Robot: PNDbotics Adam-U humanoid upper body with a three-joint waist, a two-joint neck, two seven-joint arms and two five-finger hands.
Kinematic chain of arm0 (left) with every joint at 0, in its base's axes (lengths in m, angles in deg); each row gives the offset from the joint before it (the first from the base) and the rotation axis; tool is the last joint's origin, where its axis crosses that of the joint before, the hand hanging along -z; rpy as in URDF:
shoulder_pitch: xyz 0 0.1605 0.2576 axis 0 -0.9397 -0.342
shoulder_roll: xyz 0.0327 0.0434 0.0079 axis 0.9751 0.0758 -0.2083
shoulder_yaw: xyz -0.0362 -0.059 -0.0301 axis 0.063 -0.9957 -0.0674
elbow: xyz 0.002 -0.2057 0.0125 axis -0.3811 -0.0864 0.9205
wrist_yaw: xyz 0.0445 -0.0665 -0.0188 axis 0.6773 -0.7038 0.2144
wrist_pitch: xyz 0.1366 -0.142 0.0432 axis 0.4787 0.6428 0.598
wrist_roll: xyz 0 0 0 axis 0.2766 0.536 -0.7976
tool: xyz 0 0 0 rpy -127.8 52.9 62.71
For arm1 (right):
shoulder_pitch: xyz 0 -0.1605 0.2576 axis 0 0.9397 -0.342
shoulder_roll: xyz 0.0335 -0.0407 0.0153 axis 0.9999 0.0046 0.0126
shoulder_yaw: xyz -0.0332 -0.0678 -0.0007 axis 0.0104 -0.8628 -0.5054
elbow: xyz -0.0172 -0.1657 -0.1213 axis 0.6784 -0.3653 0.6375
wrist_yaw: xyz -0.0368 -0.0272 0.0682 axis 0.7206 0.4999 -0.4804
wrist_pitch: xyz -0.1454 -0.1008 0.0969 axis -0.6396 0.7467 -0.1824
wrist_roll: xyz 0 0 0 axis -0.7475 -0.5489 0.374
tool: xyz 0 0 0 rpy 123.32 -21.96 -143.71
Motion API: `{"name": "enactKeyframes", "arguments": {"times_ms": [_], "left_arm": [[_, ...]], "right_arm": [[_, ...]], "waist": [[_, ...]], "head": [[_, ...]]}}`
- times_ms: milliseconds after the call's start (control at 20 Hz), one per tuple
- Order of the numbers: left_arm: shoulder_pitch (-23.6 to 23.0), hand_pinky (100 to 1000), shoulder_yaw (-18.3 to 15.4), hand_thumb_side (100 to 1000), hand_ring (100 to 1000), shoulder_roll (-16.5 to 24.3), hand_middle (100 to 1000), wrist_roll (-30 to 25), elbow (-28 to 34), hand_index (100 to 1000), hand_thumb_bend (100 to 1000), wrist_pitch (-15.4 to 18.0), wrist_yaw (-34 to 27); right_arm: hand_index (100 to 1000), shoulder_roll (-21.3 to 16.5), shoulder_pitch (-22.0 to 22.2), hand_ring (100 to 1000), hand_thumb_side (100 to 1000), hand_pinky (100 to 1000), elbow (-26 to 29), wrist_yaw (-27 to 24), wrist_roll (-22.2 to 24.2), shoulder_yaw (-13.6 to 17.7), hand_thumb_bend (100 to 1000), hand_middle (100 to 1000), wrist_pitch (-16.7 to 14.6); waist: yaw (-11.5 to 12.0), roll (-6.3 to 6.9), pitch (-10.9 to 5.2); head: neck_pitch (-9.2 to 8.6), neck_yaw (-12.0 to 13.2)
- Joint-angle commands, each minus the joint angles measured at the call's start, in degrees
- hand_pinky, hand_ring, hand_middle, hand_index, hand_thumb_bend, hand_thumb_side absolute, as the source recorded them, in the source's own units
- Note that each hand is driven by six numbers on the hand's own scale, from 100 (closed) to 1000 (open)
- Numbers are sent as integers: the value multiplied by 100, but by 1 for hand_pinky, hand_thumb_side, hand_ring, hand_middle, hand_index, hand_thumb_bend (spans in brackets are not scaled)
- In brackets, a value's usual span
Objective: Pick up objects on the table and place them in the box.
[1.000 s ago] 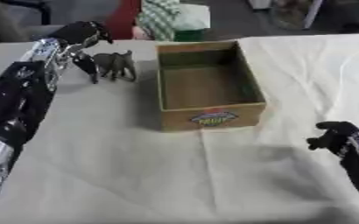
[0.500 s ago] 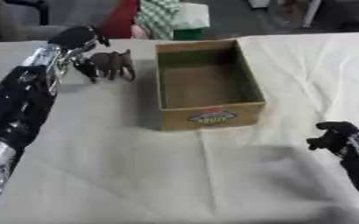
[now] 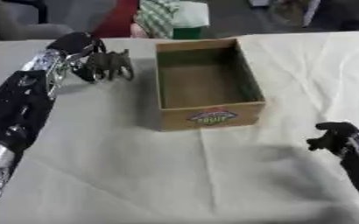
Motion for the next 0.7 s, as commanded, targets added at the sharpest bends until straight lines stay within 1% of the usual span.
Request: {"name": "enactKeyframes", "arguments": {"times_ms": [50, 100, 300, 400, 600, 650, 700], "left_arm": [[42, 667, -25, 120, 549, 74, 539, 52, -19, 663, 387, -12, 39], [37, 665, -22, 120, 544, 73, 533, 53, -29, 658, 385, -11, 44], [25, 628, -30, 112, 463, 78, 443, 64, -50, 565, 338, -11, 37], [24, 606, -42, 107, 413, 81, 384, 108, -37, 514, 296, -22, -3], [14, 577, -54, 104, 344, 83, 304, 237, -13, 451, 239, -63, -142], [14, 551, -68, 100, 293, 85, 248, 296, 1, 406, 191, -84, -197], [12, 549, -84, 100, 288, 88, 243, 381, 18, 402, 186, -116, -268]], "right_arm": [[723, -54, -34, 527, 821, 746, 53, 24, 4, 34, 100, 407, -12], [723, -53, -34, 527, 821, 746, 52, 25, 5, 33, 100, 406, -11], [723, -53, -32, 526, 820, 745, 48, 29, 5, 38, 100, 406, -12], [723, -53, -35, 526, 820, 745, 47, 26, 4, 38, 100, 406, -12], [723, -50, -38, 526, 819, 745, 44, 25, 12, 35, 100, 406, -12], [723, -51, -39, 526, 818, 745, 43, 25, 13, 37, 100, 406, -14], [723, -53, -39, 526, 817, 745, 44, 23, 12, 39, 100, 406, -16]], "waist": [[-8, -8, -56], [-7, -7, -56], [0, -9, -58], [6, -10, -60], [21, -11, -62], [24, -14, -63], [26, -16, -64]], "head": [[-64, -2], [-65, -4], [-72, -3], [-76, 0], [-77, 3], [-79, 2], [-82, 1]]}}
